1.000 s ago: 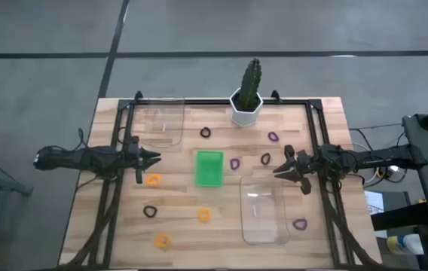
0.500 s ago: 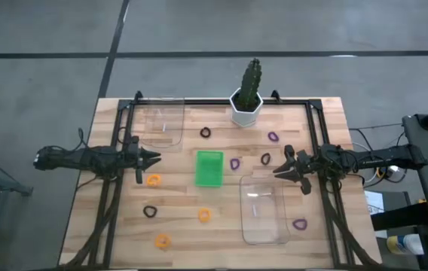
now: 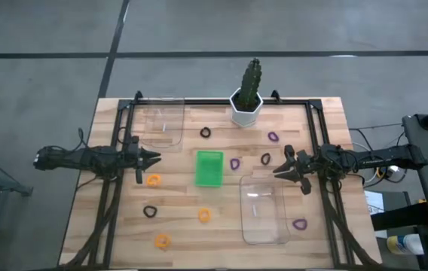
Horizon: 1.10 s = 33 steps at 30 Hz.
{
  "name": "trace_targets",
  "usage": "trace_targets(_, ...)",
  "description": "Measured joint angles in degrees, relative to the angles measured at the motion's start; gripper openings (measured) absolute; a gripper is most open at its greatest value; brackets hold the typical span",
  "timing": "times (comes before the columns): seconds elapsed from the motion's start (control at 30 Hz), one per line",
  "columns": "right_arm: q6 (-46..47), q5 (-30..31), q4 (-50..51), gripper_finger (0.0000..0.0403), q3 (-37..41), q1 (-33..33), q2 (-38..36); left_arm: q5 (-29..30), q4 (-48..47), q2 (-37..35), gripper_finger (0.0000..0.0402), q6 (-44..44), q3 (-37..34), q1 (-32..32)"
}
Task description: Sort spring keychains
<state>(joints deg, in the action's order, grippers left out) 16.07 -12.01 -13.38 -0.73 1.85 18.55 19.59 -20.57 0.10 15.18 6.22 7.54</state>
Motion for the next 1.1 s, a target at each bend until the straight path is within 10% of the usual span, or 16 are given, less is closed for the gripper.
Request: trace_targets(1.1,7.8,0.0,-11.5,0.0068,0.0,0.0,0.0,0.0,0.0,0.0,0.0083,-0.5,0.0,0.0)
